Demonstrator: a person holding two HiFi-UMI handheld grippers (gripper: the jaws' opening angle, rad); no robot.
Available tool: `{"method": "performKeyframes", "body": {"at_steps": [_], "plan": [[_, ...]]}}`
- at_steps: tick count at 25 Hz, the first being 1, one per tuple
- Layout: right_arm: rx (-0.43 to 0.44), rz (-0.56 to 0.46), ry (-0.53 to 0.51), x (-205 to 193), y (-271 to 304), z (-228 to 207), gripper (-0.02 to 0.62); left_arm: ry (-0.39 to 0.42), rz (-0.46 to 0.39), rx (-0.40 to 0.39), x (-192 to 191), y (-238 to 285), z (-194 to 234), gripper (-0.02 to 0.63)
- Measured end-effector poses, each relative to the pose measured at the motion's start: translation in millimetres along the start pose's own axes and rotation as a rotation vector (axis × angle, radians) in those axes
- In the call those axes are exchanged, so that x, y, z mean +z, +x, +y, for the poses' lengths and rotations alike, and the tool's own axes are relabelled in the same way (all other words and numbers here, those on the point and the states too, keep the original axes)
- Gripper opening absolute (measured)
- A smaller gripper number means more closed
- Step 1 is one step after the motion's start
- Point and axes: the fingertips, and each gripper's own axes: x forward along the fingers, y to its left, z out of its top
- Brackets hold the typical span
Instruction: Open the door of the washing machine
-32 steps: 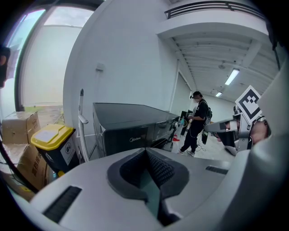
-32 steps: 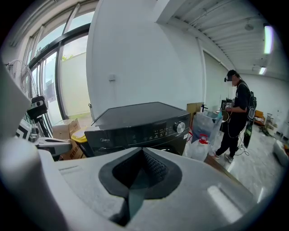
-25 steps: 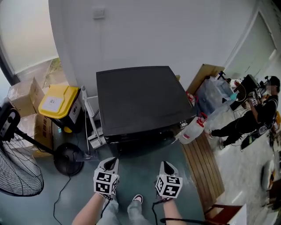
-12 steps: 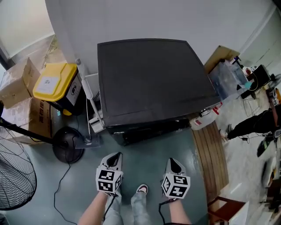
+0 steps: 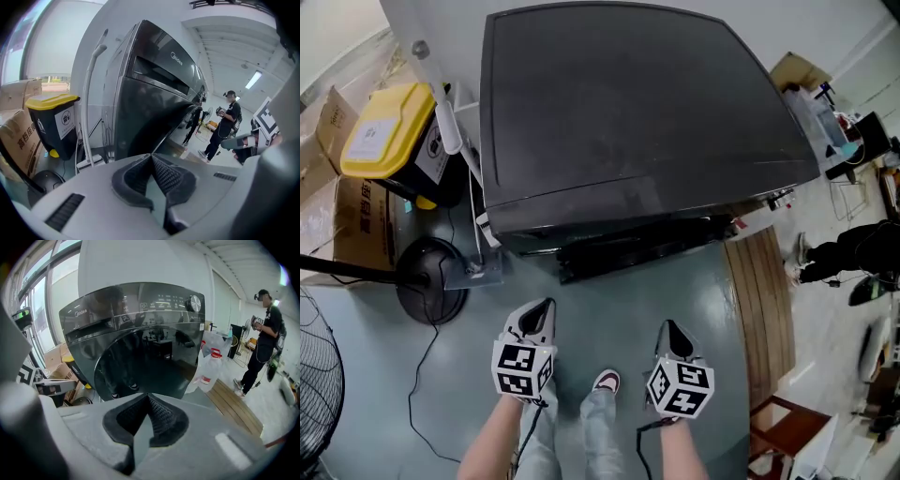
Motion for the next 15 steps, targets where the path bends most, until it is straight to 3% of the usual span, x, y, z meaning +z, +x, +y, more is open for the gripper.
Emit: {"method": "performKeyframes", "body": {"at_steps": [15], "plan": [[-0.04,0.014,0.032,-26.8,5.4,-20.1,0.005,0.07,-0.036,-0.029,-1.7,29.0,-3.6,0.005]]}}
